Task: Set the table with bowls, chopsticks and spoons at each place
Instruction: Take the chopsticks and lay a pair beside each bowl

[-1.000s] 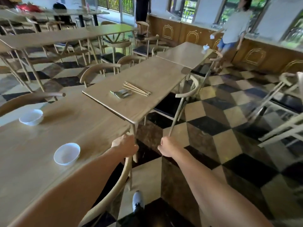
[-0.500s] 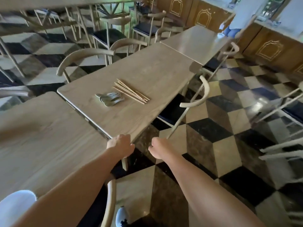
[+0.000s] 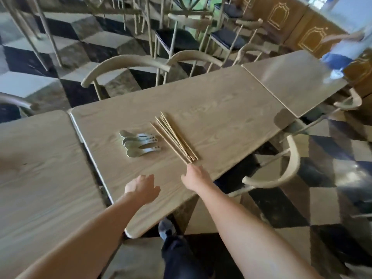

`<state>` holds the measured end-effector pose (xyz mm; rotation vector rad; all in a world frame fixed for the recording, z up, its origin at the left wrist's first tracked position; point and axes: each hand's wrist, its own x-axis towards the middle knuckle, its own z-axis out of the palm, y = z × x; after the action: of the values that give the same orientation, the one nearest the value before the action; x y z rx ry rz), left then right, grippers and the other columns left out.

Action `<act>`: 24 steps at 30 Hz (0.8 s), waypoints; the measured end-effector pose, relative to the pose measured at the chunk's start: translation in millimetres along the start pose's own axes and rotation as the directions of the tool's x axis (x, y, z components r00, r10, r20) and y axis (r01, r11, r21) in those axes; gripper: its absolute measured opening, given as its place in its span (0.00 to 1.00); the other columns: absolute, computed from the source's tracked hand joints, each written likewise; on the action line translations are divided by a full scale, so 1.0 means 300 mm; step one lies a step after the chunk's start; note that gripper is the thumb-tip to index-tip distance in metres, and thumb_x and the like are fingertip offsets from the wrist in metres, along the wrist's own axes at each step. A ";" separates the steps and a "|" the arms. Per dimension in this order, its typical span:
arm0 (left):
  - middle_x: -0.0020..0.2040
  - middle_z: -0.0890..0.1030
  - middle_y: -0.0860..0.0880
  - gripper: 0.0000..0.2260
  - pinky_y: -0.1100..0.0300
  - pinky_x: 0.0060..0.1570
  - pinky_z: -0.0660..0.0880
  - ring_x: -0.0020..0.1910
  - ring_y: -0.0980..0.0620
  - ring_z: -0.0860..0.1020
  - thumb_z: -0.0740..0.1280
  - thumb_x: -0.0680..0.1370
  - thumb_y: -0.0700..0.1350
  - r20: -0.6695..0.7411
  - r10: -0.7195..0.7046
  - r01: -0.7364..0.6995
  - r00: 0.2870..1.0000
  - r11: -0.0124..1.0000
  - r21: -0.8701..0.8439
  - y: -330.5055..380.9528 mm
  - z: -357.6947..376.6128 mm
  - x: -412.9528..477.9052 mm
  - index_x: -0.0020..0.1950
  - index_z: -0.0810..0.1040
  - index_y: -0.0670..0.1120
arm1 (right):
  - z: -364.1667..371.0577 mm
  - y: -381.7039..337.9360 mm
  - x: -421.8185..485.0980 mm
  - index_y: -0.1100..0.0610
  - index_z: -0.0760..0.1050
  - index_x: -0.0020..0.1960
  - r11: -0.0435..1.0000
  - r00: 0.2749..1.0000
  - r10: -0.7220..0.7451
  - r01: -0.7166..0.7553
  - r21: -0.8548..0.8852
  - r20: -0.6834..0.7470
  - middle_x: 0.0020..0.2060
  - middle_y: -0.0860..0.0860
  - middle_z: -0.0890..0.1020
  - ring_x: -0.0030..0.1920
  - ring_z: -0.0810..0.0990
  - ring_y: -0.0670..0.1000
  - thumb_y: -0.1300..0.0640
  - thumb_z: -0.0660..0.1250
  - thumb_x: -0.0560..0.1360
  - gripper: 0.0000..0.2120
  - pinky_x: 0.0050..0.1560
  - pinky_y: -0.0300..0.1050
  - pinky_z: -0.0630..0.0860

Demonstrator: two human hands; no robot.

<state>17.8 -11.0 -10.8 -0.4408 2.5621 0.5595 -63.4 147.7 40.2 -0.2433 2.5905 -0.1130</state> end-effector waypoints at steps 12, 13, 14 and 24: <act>0.48 0.82 0.45 0.14 0.56 0.41 0.73 0.44 0.43 0.78 0.58 0.80 0.54 0.105 -0.427 0.415 0.898 0.744 -0.524 0.293 -0.050 0.508 0.48 0.77 0.45 | -0.049 -0.002 0.657 0.62 0.60 0.75 0.988 0.986 -0.140 0.145 -0.057 0.089 0.69 0.59 0.69 0.68 0.68 0.61 0.44 0.68 0.76 0.36 0.67 0.53 0.67; 0.48 0.82 0.44 0.15 0.56 0.41 0.72 0.45 0.43 0.78 0.58 0.80 0.53 0.120 -0.442 0.425 0.889 0.697 -0.578 0.309 -0.048 0.529 0.48 0.78 0.45 | -0.039 -0.006 0.680 0.63 0.58 0.76 0.987 0.986 -0.137 0.144 -0.073 0.092 0.70 0.59 0.67 0.69 0.67 0.60 0.45 0.67 0.76 0.37 0.67 0.52 0.66; 0.47 0.82 0.44 0.15 0.55 0.42 0.72 0.45 0.42 0.78 0.58 0.81 0.53 0.121 -0.447 0.418 0.887 0.661 -0.623 0.324 -0.046 0.551 0.48 0.79 0.44 | -0.029 -0.010 0.701 0.63 0.58 0.76 0.987 0.988 -0.133 0.139 -0.080 0.077 0.69 0.59 0.66 0.68 0.66 0.60 0.49 0.65 0.78 0.33 0.67 0.52 0.66; 0.45 0.82 0.47 0.13 0.55 0.46 0.70 0.50 0.46 0.77 0.58 0.81 0.51 0.007 -0.419 0.270 0.908 0.571 -0.775 0.408 -0.027 0.696 0.45 0.78 0.46 | 0.010 0.030 0.812 0.62 0.73 0.58 0.987 0.988 -0.144 0.147 -0.069 0.050 0.56 0.58 0.80 0.56 0.81 0.60 0.57 0.55 0.80 0.13 0.51 0.50 0.78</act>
<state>-208.2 48.6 -74.0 -1.3103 2.1551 1.5139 -268.7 108.8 -85.6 -0.4565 2.5326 -0.0651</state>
